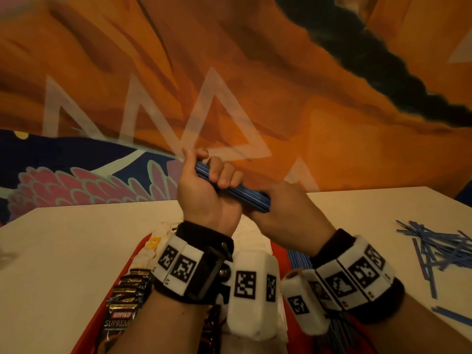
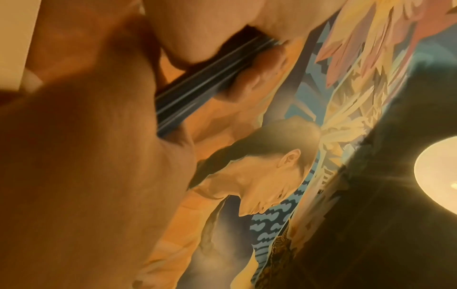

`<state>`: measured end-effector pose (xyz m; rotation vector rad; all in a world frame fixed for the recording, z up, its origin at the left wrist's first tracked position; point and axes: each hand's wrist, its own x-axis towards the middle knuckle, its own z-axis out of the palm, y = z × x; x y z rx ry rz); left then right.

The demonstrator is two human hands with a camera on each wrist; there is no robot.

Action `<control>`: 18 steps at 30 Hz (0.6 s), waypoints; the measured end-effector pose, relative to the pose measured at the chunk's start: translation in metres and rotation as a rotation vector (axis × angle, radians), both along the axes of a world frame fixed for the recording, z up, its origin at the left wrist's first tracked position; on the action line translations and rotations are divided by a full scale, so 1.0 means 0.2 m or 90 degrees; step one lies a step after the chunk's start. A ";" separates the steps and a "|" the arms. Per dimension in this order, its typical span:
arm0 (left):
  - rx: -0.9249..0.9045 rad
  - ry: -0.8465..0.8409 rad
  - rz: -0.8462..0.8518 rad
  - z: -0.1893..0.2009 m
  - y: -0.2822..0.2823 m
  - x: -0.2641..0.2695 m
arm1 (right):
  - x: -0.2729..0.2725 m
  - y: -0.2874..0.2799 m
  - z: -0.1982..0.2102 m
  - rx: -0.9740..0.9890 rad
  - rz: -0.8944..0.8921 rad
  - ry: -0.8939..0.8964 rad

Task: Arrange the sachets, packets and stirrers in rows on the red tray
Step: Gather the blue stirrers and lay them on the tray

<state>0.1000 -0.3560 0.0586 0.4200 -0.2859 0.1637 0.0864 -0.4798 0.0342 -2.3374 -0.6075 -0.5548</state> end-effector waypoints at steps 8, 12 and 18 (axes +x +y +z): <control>0.070 -0.006 0.047 0.00 -0.01 0.01 | -0.01 -0.04 0.02 -0.037 -0.171 0.077; 0.116 -0.024 0.058 0.00 -0.04 -0.02 | -0.02 -0.05 0.03 -0.105 -0.238 0.069; -0.004 0.044 0.050 0.02 0.03 0.02 | 0.00 -0.05 0.03 0.111 0.052 -0.023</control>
